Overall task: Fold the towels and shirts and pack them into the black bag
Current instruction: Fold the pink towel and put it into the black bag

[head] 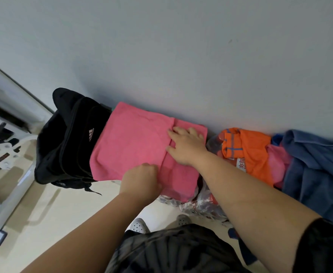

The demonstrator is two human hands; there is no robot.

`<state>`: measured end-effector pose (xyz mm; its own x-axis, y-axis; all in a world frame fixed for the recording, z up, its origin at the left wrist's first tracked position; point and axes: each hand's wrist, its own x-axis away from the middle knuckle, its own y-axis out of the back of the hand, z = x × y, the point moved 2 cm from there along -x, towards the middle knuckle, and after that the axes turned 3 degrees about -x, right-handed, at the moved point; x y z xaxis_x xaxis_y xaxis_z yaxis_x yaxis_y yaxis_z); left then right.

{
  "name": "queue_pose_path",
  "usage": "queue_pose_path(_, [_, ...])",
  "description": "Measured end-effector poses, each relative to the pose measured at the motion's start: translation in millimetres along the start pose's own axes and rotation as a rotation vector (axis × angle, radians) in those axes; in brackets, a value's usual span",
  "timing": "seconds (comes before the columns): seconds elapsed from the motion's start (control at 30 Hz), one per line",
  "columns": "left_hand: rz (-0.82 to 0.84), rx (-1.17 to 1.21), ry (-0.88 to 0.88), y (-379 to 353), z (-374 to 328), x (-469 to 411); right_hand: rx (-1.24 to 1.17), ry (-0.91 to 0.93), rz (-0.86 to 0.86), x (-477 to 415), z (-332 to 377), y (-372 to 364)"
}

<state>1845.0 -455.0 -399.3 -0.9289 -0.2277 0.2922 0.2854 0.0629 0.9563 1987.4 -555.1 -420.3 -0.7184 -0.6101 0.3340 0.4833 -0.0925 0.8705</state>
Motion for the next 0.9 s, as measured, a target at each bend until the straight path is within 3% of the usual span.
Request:
queue_pose_path(0.17, [-0.014, 0.05, 0.057, 4, 5, 3, -0.028, 0.007, -0.017, 3, 6, 12])
queue_pose_path(0.37, [-0.169, 0.476, 0.182, 59, 26, 15, -0.401, 0.205, -0.219, 13, 12, 58])
queue_pose_path(0.5, [-0.051, 0.536, 0.017, 86, 5, 23, -0.553, 0.178, -0.343, 30, -11, 73])
queue_pose_path(0.6, [0.016, 0.513, -0.089, 63, -21, 11, -0.55, 0.082, -0.312, 33, -37, 57])
queue_pose_path(0.73, [0.136, 0.489, -0.089, 8, -42, -6, -0.506, -0.071, -0.084, 37, -55, 19])
queue_pose_path(0.9, [0.133, 0.518, -0.065, 3, -44, -7, -0.524, -0.022, -0.064, 38, -53, 14])
